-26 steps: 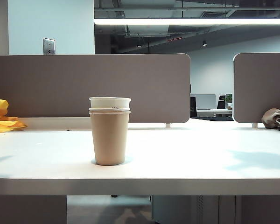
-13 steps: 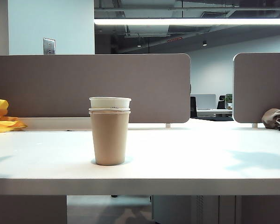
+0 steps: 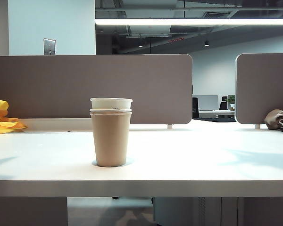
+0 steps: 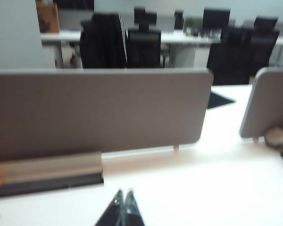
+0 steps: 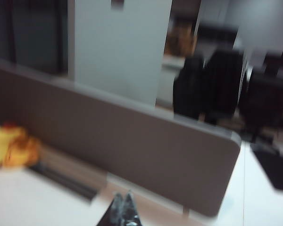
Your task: Pick up all the paper cups on the table one by one and stack them together.
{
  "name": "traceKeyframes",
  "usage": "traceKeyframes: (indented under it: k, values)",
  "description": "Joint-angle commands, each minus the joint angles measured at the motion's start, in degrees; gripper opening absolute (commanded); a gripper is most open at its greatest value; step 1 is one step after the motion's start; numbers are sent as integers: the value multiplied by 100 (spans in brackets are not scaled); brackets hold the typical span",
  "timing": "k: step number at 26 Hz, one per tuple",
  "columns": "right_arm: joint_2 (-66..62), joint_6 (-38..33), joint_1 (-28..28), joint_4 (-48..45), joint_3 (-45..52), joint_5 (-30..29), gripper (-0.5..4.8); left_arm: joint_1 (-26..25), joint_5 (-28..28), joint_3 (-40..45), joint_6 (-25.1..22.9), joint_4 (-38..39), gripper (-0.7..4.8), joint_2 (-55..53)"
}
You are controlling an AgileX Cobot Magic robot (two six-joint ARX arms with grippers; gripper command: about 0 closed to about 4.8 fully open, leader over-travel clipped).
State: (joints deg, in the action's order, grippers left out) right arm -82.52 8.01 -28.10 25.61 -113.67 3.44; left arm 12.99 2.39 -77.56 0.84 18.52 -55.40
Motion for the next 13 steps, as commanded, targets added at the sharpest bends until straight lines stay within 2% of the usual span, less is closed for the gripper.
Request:
traceKeyframes:
  k: [1,3,8,13]
  values:
    - [46,-4,7,-796,9,35,-1,-13,20,214,-42,-468,-6,306]
    - [70,-4,9,-1106,9,55,-1,-83,33,662,-42,-809,-6,632]
    - [166,-7,13,-1274,116,52,-1,-507,22,1725,-39,-885,-6,1425]
    - [367,-7,13,-1735,688,55,-1,-975,42,2592,-42,-892,-6,2149]
